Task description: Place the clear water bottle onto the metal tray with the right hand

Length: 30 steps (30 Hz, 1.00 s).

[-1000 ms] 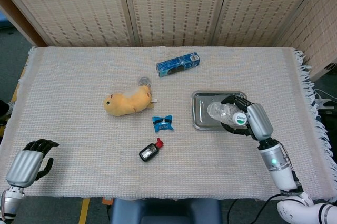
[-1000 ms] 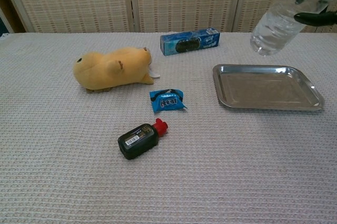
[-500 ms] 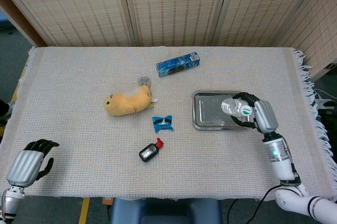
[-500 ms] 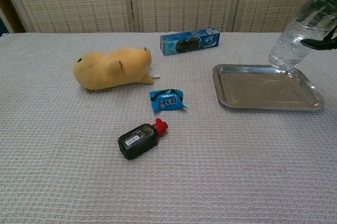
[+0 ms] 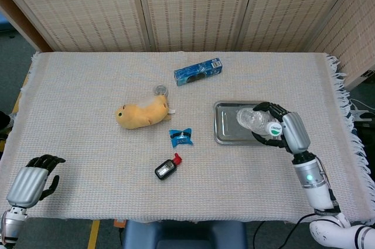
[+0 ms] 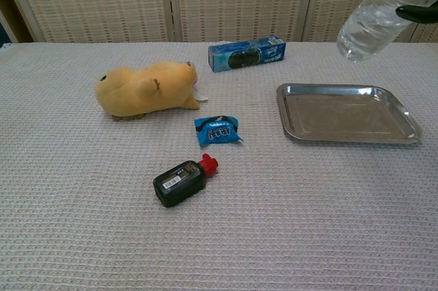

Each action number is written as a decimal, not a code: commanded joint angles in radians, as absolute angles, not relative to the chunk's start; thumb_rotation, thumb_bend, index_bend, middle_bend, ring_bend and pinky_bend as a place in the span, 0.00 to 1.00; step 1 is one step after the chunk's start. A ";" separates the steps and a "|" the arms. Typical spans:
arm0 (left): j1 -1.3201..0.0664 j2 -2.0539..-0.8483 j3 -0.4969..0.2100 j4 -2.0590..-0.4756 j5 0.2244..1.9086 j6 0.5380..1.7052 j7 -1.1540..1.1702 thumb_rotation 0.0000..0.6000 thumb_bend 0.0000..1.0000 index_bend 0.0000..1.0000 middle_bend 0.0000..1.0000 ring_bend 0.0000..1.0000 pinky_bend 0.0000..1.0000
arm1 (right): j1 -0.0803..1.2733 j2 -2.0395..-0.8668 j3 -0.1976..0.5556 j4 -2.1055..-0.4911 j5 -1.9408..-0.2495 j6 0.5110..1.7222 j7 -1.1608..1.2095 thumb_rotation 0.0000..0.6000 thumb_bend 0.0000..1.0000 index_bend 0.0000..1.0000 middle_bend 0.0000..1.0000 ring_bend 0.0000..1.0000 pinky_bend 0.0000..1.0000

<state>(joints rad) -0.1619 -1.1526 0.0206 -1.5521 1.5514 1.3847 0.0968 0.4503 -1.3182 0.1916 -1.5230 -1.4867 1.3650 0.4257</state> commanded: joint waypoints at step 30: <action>-0.176 -1.158 0.027 -1.563 1.528 1.340 0.150 1.00 0.53 0.31 0.30 0.21 0.27 | 0.600 -1.671 0.164 -0.722 -1.423 1.000 1.013 1.00 0.03 0.69 0.64 0.44 0.53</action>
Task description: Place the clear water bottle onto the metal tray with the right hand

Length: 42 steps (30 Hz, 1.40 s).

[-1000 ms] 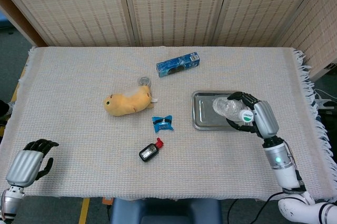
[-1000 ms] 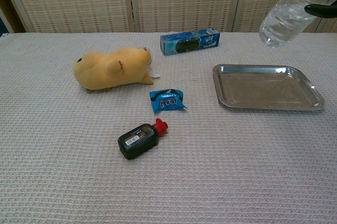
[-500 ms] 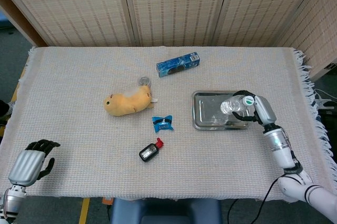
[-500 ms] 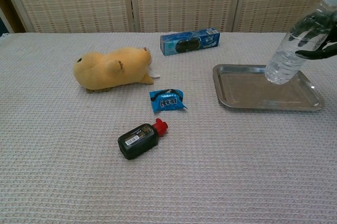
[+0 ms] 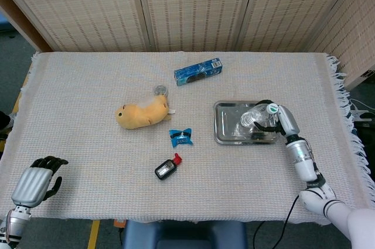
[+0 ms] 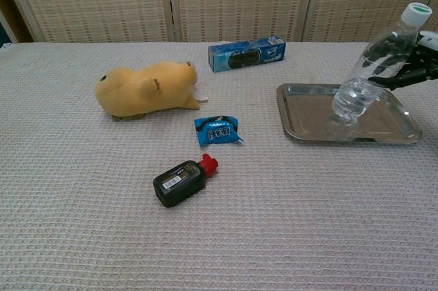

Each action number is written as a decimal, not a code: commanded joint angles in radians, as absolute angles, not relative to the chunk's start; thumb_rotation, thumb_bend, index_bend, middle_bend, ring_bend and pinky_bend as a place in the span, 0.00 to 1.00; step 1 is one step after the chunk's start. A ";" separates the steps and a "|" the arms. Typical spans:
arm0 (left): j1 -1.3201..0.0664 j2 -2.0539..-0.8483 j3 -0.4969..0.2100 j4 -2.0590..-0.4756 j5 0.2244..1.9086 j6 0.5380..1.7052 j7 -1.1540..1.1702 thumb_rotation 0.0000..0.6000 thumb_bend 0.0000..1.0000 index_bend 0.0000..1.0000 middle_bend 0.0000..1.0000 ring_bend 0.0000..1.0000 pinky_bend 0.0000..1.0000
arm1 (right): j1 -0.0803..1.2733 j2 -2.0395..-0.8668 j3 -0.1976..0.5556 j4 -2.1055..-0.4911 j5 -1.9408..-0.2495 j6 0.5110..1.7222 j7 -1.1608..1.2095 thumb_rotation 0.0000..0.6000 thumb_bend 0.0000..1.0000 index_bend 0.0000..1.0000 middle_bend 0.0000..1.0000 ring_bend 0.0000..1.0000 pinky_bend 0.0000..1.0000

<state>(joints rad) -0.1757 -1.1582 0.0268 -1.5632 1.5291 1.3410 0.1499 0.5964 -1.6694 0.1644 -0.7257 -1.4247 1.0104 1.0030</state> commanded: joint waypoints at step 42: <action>-0.172 -1.156 0.028 -1.566 1.529 1.351 0.162 1.00 0.53 0.31 0.30 0.21 0.27 | 0.258 -1.389 0.091 -1.307 -1.366 1.435 -0.039 1.00 0.03 0.00 0.00 0.00 0.09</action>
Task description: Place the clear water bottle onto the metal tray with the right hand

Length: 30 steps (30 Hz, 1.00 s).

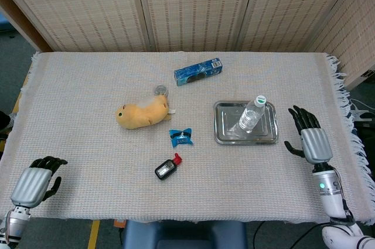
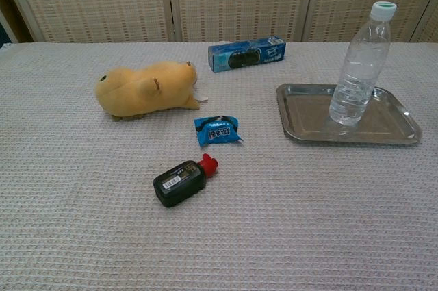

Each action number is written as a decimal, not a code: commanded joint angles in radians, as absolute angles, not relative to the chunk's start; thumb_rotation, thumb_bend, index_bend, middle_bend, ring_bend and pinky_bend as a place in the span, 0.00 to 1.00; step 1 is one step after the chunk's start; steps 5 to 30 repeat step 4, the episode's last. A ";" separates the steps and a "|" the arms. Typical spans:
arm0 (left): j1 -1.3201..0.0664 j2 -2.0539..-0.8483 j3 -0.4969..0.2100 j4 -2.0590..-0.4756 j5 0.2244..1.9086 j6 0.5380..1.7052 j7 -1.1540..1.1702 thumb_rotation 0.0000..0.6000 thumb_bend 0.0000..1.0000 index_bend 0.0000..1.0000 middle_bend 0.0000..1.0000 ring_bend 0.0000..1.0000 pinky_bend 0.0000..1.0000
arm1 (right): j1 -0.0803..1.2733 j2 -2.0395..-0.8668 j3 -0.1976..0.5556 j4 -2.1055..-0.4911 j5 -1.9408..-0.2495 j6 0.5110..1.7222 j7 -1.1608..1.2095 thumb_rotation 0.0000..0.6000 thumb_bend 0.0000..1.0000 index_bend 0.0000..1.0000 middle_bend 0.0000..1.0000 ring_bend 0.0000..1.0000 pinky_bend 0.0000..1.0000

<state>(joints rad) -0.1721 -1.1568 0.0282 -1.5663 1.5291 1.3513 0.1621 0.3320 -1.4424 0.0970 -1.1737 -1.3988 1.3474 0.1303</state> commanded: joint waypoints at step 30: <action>-0.170 -1.155 0.026 -1.566 1.525 1.354 0.159 1.00 0.54 0.31 0.30 0.21 0.27 | 0.233 -1.385 0.085 -1.346 -1.381 1.477 -0.113 1.00 0.03 0.00 0.00 0.00 0.09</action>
